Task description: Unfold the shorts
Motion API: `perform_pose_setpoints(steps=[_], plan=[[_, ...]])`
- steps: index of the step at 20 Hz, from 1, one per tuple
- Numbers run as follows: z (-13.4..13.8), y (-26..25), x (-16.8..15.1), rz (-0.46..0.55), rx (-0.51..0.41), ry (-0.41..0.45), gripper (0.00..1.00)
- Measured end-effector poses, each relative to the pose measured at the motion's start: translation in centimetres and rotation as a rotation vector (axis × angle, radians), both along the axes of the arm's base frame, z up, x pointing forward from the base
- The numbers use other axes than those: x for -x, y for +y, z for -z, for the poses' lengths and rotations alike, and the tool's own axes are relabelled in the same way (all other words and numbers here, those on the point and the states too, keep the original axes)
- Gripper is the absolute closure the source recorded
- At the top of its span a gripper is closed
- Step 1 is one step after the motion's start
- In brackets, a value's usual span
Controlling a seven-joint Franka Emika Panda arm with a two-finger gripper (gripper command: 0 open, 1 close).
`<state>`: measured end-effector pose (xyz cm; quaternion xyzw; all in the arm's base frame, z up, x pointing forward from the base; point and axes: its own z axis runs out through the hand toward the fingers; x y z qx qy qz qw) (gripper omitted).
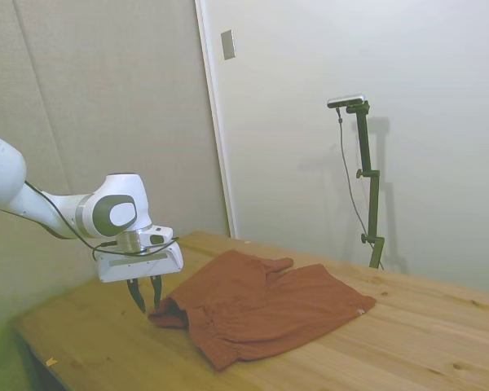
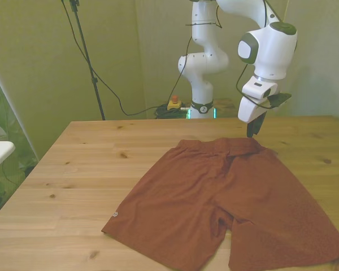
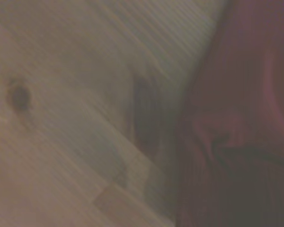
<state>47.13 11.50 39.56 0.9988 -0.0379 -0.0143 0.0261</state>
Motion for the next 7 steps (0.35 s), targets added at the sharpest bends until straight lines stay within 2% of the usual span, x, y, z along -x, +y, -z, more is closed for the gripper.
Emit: perform_pose_setpoints(steps=[3,7], plan=[[-2.5,-0.2,1.2,-0.005,-0.025,-0.013,0.0],[-7.6,-1.1,3.2,0.018,-0.052,-0.061,0.0]])
